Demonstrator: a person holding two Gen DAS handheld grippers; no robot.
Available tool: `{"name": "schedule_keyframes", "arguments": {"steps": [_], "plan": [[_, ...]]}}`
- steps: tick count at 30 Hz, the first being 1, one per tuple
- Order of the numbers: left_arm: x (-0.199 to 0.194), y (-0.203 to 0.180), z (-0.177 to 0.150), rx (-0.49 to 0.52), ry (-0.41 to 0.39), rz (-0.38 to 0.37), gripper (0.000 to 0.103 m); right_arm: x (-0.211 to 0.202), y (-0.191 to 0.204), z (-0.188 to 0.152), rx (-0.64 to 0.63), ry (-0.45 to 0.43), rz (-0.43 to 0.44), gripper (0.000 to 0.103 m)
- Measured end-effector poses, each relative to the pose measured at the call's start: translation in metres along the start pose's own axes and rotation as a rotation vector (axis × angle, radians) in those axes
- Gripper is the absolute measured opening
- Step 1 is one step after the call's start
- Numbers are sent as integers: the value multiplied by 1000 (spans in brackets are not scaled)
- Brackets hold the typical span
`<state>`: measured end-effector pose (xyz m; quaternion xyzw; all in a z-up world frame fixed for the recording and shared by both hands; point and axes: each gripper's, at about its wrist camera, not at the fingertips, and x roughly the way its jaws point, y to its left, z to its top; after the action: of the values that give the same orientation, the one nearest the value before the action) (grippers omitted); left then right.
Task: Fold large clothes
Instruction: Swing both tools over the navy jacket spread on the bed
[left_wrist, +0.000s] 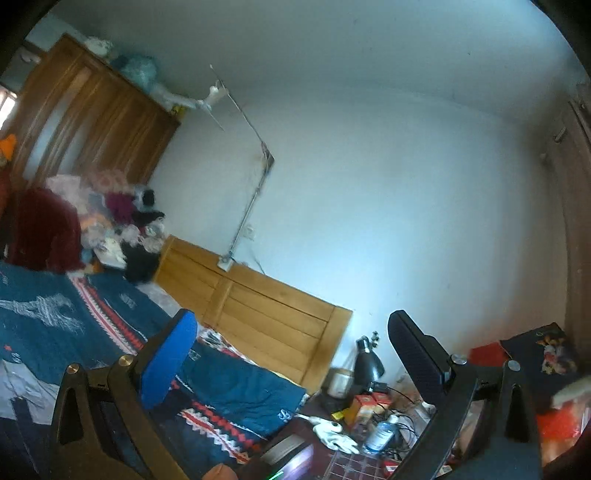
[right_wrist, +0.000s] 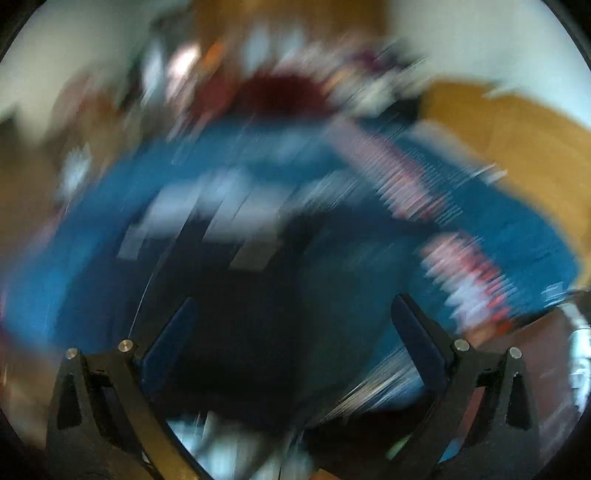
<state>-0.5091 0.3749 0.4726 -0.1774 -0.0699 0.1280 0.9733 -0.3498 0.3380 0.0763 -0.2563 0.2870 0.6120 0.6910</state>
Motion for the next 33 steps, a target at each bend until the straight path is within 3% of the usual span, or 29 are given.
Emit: {"name": "schedule_keyframes", "arguments": {"steps": [3,6,9,12,14,17,22,24,27,30,33], "plan": [[-24,22,11,31,-22,104,103,26,98,-51,-168,159,257,103],[-61,47,24,120,-100,304,103,22,137,-62,-289,149,346,103],[-98,88,13,221,-104,519,103,18,111,-40,-276,84,295,103],[-125,146,-17,214,-29,681,103,16,71,-17,-206,38,213,103],[-157,199,-41,181,30,837,103,23,53,-2,-175,28,150,103],[-214,292,-85,43,118,1054,103,51,36,14,-139,53,92,103],[-329,428,-163,-276,148,1349,102,103,63,38,-141,96,84,103],[-365,471,-196,-403,175,1409,102,128,70,43,-133,138,99,103],[-415,521,-240,-584,172,1429,102,167,84,44,-141,195,103,103],[-436,558,-263,-651,163,1427,101,206,93,44,-158,236,84,103],[-436,588,-259,-659,156,1398,99,241,94,36,-153,308,67,103]]}}
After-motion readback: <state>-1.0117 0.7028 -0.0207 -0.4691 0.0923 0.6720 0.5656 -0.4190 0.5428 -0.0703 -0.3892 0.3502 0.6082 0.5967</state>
